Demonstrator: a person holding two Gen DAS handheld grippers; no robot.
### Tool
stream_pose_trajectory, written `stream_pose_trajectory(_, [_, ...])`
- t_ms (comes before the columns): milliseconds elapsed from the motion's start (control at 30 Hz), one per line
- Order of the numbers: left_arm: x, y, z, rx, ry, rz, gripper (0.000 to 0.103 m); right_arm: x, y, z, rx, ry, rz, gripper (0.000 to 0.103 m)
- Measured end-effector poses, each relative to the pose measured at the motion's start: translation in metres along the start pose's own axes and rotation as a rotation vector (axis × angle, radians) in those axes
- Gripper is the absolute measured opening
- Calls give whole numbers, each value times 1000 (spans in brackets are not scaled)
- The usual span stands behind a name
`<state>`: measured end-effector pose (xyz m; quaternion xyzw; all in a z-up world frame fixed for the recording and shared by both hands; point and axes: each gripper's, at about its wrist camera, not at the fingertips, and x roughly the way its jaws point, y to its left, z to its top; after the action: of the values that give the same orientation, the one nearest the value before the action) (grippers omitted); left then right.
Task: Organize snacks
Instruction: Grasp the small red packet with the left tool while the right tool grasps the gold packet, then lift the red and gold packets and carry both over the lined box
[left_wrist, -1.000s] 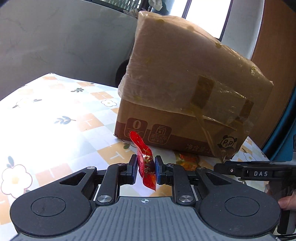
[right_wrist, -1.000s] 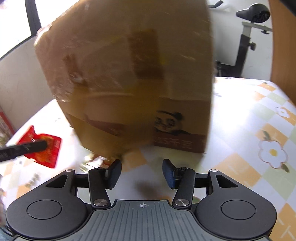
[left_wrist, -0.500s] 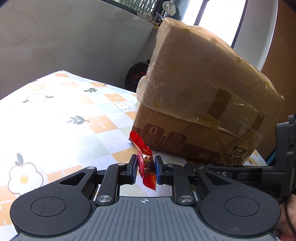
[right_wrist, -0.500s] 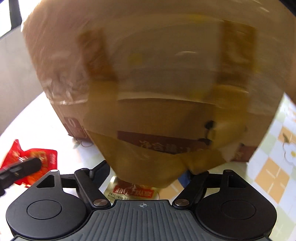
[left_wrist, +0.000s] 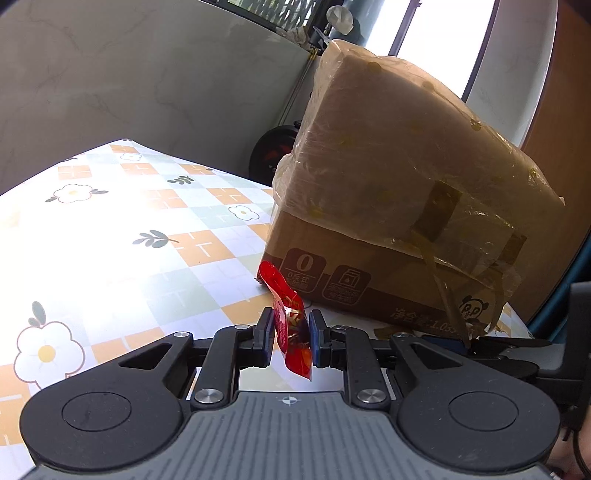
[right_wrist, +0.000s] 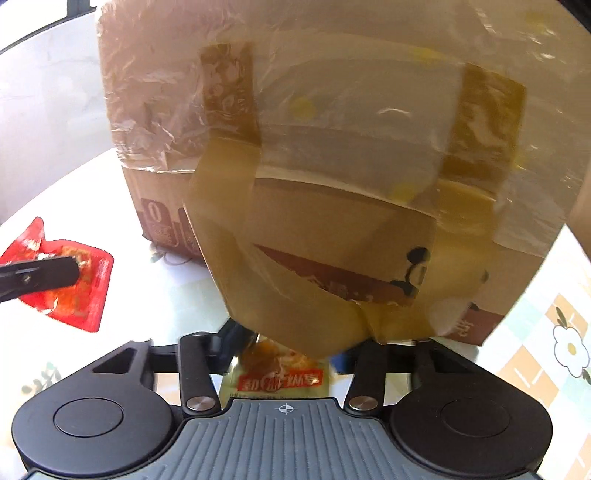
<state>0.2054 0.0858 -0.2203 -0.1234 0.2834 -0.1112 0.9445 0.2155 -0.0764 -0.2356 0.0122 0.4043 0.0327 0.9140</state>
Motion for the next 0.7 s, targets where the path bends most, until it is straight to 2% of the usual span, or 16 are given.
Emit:
stream_pose_trajectory(167, [0, -5, 0, -2, 8, -1, 20, -20, -16, -13, 27, -2, 50, 36])
stream_pose_trajectory(300, [0, -11, 0, 4, 13, -9, 20, -29, -24, -21, 23, 5, 82, 35])
stream_pose_trajectory(400, [0, -16, 0, 14, 16, -15, 20, -35, -26, -26, 14, 2, 92, 34])
stream_pose_trajectory(567, [-1, -19, 1, 29, 15, -22, 20, -47, -25, -32, -30, -17, 104, 27])
stream_pose_trajectory(700, [-1, -19, 0, 35, 22, -28, 20, -44, -22, -33, -50, -19, 105, 27])
